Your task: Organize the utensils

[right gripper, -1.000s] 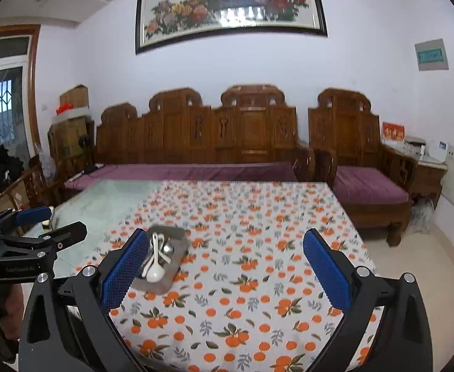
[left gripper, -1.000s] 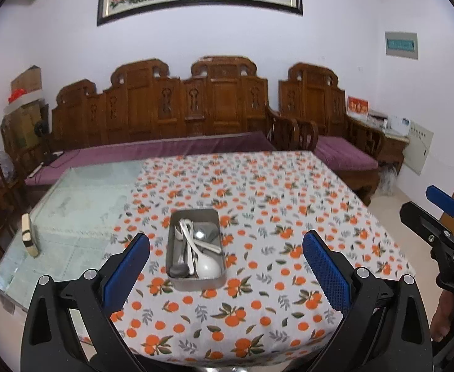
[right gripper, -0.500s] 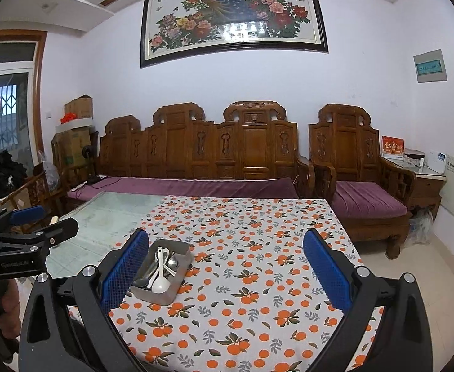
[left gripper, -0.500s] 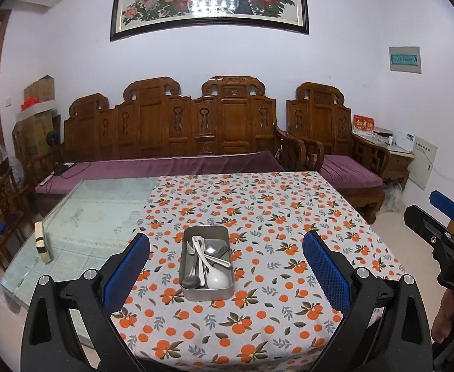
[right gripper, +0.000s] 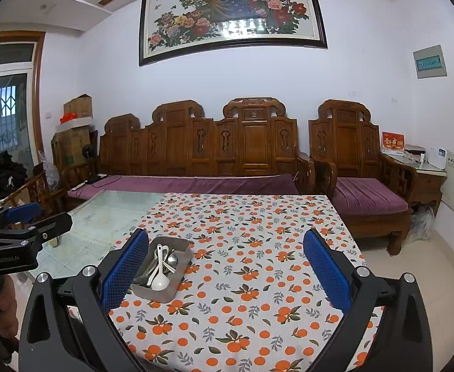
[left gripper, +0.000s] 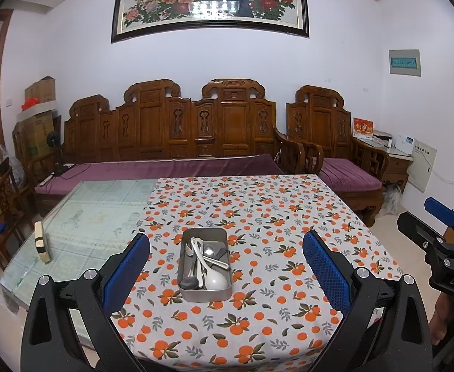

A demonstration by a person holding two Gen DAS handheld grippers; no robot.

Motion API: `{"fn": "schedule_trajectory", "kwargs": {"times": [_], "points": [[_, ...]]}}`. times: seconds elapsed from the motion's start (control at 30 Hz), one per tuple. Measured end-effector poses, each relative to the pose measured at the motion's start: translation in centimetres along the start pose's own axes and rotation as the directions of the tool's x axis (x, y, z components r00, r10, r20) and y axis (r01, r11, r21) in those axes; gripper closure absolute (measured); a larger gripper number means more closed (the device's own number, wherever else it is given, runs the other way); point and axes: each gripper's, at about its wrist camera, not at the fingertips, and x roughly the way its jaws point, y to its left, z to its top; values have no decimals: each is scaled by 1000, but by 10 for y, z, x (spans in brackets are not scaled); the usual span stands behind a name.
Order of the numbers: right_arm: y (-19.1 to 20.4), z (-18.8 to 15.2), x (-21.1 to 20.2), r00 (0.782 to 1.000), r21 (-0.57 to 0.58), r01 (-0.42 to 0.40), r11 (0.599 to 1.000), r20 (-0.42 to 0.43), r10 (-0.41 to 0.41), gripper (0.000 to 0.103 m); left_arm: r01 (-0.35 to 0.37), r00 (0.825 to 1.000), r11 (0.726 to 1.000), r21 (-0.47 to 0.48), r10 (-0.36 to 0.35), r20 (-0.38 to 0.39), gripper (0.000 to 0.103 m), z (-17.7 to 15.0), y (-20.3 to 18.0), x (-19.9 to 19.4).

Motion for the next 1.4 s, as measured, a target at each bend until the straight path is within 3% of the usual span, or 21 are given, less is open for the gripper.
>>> {"fn": "schedule_trajectory", "kwargs": {"times": [1.4], "points": [[3,-2,0,1000,4,-6,1000,-1,6,3,-7,1000,1000,0,7,11,8,1,0,-1]]}}
